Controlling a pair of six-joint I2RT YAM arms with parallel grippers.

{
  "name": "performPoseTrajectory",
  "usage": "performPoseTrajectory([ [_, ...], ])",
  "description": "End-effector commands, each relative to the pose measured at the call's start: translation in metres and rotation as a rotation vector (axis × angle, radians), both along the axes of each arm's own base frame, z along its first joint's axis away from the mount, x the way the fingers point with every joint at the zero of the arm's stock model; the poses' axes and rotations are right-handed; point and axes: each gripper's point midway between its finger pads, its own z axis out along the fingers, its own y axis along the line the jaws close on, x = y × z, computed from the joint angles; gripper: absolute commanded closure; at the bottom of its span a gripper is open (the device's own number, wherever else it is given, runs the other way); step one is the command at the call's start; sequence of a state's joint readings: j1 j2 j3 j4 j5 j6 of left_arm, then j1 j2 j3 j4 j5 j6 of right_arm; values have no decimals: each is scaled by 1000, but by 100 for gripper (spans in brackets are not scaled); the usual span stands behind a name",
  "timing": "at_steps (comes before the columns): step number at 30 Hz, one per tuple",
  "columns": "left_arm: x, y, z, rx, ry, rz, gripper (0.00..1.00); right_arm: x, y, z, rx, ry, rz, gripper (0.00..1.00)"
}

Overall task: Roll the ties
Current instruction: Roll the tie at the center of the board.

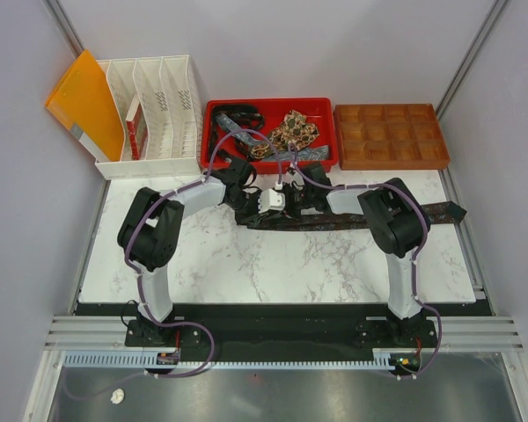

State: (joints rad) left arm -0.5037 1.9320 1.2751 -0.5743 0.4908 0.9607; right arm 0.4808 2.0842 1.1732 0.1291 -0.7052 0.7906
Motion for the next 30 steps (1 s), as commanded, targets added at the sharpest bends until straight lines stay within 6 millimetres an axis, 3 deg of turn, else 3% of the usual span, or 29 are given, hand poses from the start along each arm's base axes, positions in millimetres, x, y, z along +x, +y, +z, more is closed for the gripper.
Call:
performPoseTrajectory([
  [1,-20,14,-31,93,74,-35,74,2,5,-7,-11,-46,19,65],
  [3,-19,14,-30,89,77,-28,73,2,3,-13,-34,-46,17,83],
  [7,-16,12,-22,72,70,-11,68,0,-5,-26,-86,-31,4,100],
  [9,-13,11,-14,55,64,8,63,0,-7,-34,-113,-21,-2,100],
  [12,-7,9,10,-29,47,34,46,-1,-10,-47,-150,17,-8,100],
  [16,0,20,16,-67,7,50,36,-3,-14,-55,-182,30,-4,100],
  [23,16,28,10,-94,-116,41,30,-7,-18,-63,-226,31,30,100],
  [30,17,27,4,-113,-109,16,30,-6,-16,-64,-240,13,48,100],
])
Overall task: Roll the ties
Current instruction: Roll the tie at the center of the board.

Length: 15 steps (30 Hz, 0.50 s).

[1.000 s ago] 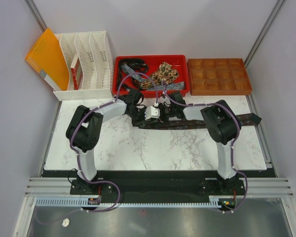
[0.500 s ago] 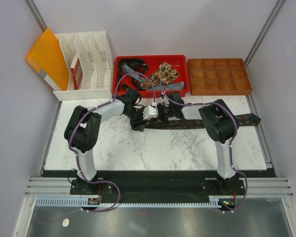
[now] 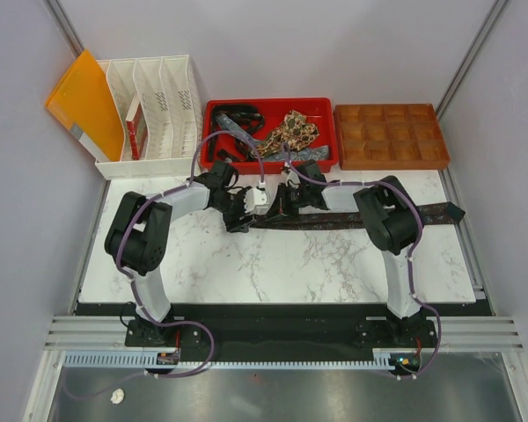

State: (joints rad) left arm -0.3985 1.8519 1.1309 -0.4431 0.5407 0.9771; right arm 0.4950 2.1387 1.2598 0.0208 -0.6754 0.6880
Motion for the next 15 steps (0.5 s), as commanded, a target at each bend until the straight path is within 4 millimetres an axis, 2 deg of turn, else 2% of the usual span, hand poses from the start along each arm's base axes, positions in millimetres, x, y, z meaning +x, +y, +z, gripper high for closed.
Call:
performPoseTrajectory([
  [1,6,-7,5,-51,-60,-70,30,-10,-19,-48,-168,30,-5,100],
  [2,6,-9,6,-59,-63,-80,30,-10,-19,-49,-172,33,-3,100],
  [5,6,-15,8,-79,-44,-86,40,-12,-19,-53,-181,41,-4,100],
  [6,8,-16,12,-85,-43,-84,48,-11,-20,-54,-184,46,-8,100],
  [9,4,-17,20,-96,-23,-91,60,-12,-19,-56,-188,51,-11,100],
  [13,-1,-25,39,-143,-31,-114,65,-10,-17,-55,-185,50,-15,100],
  [15,3,-30,46,-166,-24,-103,66,-10,-16,-55,-185,51,-14,100],
])
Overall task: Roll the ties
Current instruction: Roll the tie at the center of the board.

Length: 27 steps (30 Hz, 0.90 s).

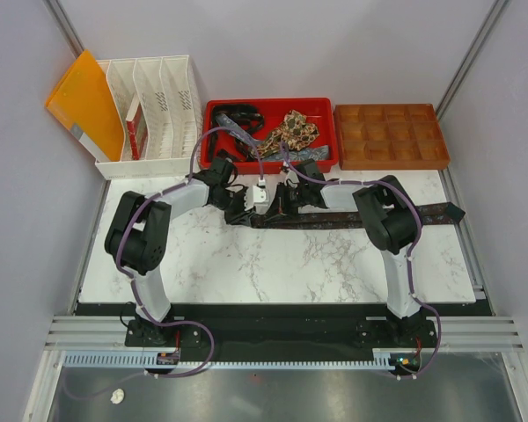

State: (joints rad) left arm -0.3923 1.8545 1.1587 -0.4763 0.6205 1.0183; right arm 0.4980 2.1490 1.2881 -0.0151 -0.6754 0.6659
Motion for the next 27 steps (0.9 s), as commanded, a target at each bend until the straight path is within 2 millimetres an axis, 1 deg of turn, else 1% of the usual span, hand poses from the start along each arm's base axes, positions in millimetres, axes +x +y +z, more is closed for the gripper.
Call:
performPoseTrajectory([
  [1,6,-24,37,-112,-28,-46,66,-11,-17,-54,-167,57,-36,100],
  [5,9,-38,28,-106,5,-52,69,-12,-14,-54,-143,69,-46,100],
  [7,11,-41,21,-60,-7,-49,69,-12,-12,-52,-129,75,-54,100],
  [10,16,-40,13,-37,-7,-42,69,-12,-11,-51,-115,83,-55,100],
  [16,10,-35,-2,8,9,-53,68,-15,-8,-52,-96,110,-61,100],
  [17,9,-33,-6,31,9,-53,68,-11,-5,-48,-77,92,-61,100],
  [20,0,-23,-21,97,25,-76,68,-9,-4,-40,-46,101,-70,98],
  [22,-7,-16,-31,134,38,-82,68,-6,-3,-28,-16,93,-68,94],
  [23,-7,-11,-35,163,36,-80,68,-5,-3,-24,-7,90,-67,93],
  [24,-8,-9,-37,173,39,-83,68,-3,-3,-15,7,83,-69,89],
  [25,-12,-7,-42,188,51,-87,68,-2,-4,-10,15,82,-73,87],
  [26,-10,-4,-44,203,48,-79,68,-2,-5,-5,28,84,-68,85],
  [27,-11,-3,-45,209,55,-78,68,0,-6,4,37,73,-70,80],
])
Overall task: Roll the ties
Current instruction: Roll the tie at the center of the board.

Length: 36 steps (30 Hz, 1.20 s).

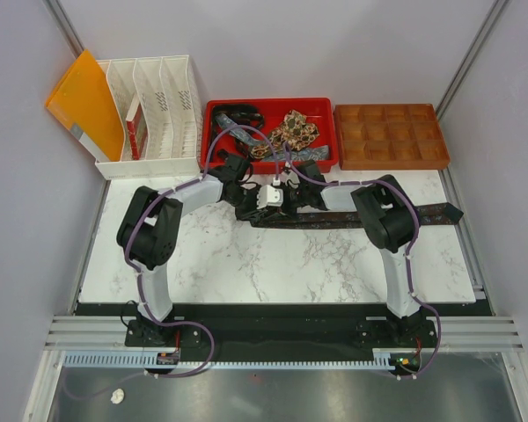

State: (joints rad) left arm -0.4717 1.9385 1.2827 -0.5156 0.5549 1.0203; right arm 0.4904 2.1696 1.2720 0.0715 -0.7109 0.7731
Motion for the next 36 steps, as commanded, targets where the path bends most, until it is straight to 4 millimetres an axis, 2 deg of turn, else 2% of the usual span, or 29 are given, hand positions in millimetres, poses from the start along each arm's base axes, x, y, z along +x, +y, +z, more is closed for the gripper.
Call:
performPoseTrajectory([
  [1,-22,26,-43,160,77,-19,68,-2,-15,5,-26,21,-28,78],
  [3,-23,27,-44,163,81,-22,68,1,-19,15,-15,5,-23,71],
  [5,-24,28,-46,171,86,-21,68,1,-25,18,-20,4,-20,69],
  [8,-23,28,-48,173,88,-20,68,1,-25,25,0,-2,-22,62],
  [9,-23,28,-47,171,89,-21,68,-2,-23,25,9,18,-24,56],
  [11,-23,27,-47,169,89,-22,68,0,-17,25,32,15,-28,50],
  [16,-24,28,-48,172,93,-20,67,-6,3,24,70,21,-20,48],
  [19,-23,28,-48,171,92,-19,67,-9,7,13,53,34,-22,49],
  [22,-24,28,-48,172,94,-19,67,-8,5,1,25,38,-33,53],
  [26,-23,27,-47,170,92,-20,66,-8,-1,-14,-26,39,-39,75],
  [28,-23,28,-47,170,92,-20,64,-10,-6,-22,-64,50,-41,83],
  [29,-22,28,-45,169,90,-17,63,-10,-7,-23,-72,47,-40,91],
  [31,-22,29,-40,159,86,-11,57,-13,-12,-28,-98,55,-39,98],
  [33,-18,28,-26,107,83,8,47,-15,-16,-31,-115,59,-37,100],
  [36,-9,32,-4,26,72,41,38,-19,-21,-39,-148,75,-23,100],
])
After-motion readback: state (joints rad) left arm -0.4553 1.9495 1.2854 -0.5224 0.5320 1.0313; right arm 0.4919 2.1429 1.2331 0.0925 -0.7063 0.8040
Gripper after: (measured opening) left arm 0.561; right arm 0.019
